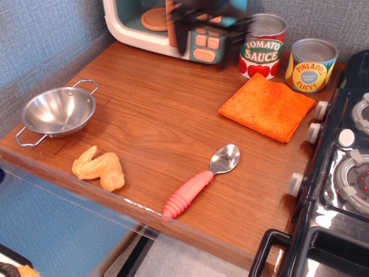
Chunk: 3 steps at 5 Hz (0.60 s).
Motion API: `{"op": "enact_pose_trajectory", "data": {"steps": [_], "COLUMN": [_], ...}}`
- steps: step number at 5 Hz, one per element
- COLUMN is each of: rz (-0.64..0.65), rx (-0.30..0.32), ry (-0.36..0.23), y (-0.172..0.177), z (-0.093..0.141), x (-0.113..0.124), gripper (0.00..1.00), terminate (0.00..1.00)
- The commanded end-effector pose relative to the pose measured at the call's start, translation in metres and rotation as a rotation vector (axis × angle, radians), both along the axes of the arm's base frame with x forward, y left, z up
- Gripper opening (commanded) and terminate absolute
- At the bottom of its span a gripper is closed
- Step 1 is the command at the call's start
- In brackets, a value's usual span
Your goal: Move towel above spoon
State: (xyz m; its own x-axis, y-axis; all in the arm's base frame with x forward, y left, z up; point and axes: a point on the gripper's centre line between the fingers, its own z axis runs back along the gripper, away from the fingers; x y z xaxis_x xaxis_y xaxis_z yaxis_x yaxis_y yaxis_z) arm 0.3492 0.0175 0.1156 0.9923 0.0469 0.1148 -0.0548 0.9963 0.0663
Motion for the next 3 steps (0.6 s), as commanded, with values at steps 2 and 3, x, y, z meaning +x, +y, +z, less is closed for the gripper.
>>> {"op": "enact_pose_trajectory", "data": {"steps": [2,3], "rz": [-0.141,-0.141], "rx": [0.035,0.035], "ry": [-0.009,-0.009], "y": [0.0154,0.0154], "z": [-0.0054,-0.0054], "x": [-0.0353,-0.0353], "gripper": [1.0,1.0], "terminate": [0.0,0.0]}}
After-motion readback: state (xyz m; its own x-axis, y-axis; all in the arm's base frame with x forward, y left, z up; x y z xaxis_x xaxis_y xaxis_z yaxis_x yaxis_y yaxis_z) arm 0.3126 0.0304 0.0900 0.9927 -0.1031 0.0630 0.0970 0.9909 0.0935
